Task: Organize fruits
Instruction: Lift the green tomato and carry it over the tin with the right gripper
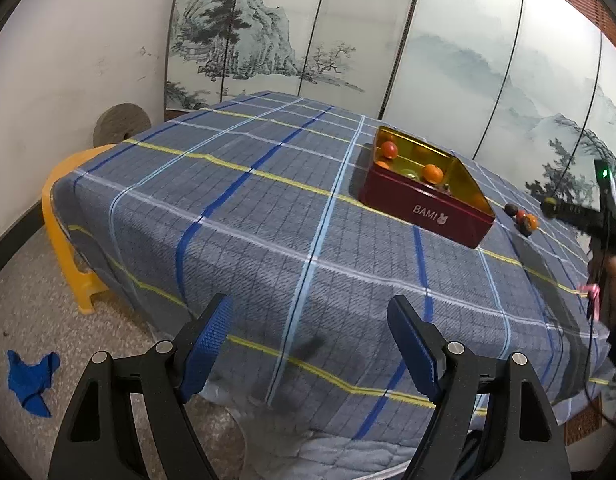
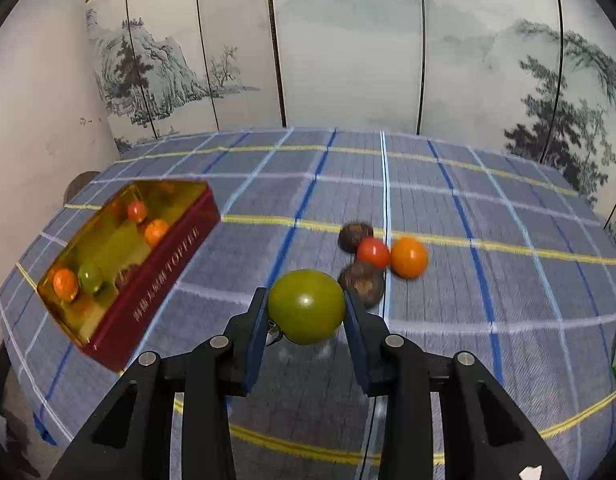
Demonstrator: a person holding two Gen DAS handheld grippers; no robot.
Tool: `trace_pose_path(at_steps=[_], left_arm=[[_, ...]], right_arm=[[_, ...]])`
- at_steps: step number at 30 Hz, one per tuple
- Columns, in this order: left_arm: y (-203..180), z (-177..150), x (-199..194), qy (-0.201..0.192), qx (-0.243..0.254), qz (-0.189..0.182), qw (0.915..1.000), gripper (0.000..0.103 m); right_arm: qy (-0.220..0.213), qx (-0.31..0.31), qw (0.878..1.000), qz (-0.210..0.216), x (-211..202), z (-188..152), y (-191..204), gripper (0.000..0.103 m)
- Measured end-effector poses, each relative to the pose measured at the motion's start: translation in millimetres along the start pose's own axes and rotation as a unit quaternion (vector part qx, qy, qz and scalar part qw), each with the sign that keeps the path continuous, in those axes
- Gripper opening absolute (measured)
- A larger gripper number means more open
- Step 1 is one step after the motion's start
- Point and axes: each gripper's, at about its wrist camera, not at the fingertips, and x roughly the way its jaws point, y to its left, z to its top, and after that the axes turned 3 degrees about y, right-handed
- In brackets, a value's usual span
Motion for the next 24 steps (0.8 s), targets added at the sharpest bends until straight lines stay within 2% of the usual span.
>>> trace_pose_path(at_steps=[5,13,24], left_arm=[[2.7,-8.5,6.9,0.019,-0.010,0.000,0.9998,0.080],[1.1,-9.9,5.4,0.022,-0.003,0.004,0.9997,0.080],[3.9,-14.1,5.2,0.028,-0.003,0.018,0.9994,0.080]], right_arm=[[-0.019,0.003,1.000,0.004,-7.5,17.5,12.7,0.033],[-0.029,-0.019,0.999,0.013,-3.2,30.5,51.0,0.033],[-0.044,-0.041,0.998,0.000,-4.0,43.8,86.9,0.033]])
